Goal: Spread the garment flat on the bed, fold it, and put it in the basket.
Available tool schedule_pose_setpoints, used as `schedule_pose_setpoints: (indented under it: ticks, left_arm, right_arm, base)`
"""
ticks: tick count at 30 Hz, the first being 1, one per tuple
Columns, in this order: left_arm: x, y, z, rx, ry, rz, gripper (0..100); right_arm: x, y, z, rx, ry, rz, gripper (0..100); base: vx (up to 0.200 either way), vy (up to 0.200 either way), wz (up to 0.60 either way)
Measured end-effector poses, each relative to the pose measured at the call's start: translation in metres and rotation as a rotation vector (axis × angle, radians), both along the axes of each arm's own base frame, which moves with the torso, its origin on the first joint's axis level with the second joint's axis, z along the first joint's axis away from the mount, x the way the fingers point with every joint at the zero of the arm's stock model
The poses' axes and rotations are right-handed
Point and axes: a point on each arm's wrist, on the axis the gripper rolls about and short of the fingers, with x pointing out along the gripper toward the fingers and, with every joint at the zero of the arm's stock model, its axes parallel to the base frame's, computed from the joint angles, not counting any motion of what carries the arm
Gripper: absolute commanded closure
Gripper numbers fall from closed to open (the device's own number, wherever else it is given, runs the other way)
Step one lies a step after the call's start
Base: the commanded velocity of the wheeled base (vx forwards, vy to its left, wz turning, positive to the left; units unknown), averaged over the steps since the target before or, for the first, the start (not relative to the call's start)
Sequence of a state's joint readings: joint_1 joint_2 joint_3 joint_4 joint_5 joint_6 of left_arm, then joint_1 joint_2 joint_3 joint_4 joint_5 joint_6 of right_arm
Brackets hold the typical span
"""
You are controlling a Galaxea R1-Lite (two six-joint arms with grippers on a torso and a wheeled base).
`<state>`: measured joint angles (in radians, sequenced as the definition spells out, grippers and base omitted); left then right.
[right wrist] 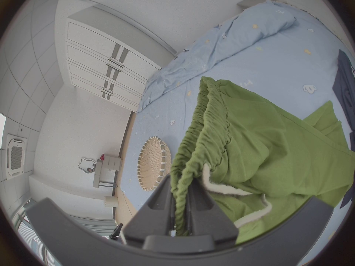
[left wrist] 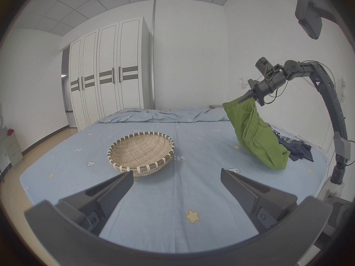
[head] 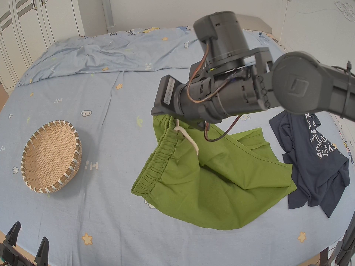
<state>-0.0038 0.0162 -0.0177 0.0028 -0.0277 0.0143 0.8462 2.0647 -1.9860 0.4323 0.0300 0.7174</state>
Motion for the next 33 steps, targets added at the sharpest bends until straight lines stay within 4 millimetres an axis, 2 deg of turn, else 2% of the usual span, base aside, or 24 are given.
schedule_pose_setpoints:
  ticks: [1,2,8,14,18,22,26,30,33]
  left_arm:
    - [0.000,0.000,0.000,0.002,0.000,0.000,0]
    - [0.000,0.000,0.000,0.007,0.000,0.000,0]
    - [0.000,0.000,0.000,-0.001,0.000,0.002,0]
    - [0.000,0.000,0.000,0.000,0.000,0.002,0]
    - [0.000,0.000,0.000,-0.001,0.000,0.001,0]
    - [0.000,0.000,0.000,0.008,0.001,-0.001,0]
    - [0.000,0.000,0.000,0.010,-0.001,-0.002,0]
    - [-0.001,0.000,0.002,0.009,-0.012,-0.007,0]
    - [-0.005,0.000,0.017,-0.007,-0.051,-0.028,0]
  right_arm:
    - [0.002,0.002,-0.004,-0.008,0.006,0.000,100]
    - [0.005,0.004,-0.010,-0.020,0.016,-0.002,0]
    - [0.017,0.017,-0.042,-0.103,0.061,0.012,0]
    - [0.018,0.027,-0.066,-0.190,0.091,0.046,0]
    - [0.020,0.030,-0.081,-0.241,0.132,0.050,0]
    - [0.024,0.025,-0.088,-0.266,0.165,0.035,0]
    - [0.028,0.010,-0.081,-0.281,0.189,0.008,0]
    - [0.028,-0.017,-0.054,-0.247,0.181,-0.025,0]
    - [0.025,-0.040,-0.033,-0.210,0.171,-0.043,0]
  base:
    - [0.000,0.000,0.00]
    - [0.000,0.000,0.00]
    - [0.000,0.000,0.00]
    - [0.000,0.000,0.00]
    - [0.000,0.000,0.00]
    - [0.000,0.000,0.00]
    - [0.000,0.000,0.00]
    - [0.000,0.000,0.00]
    - [0.000,0.000,0.00]
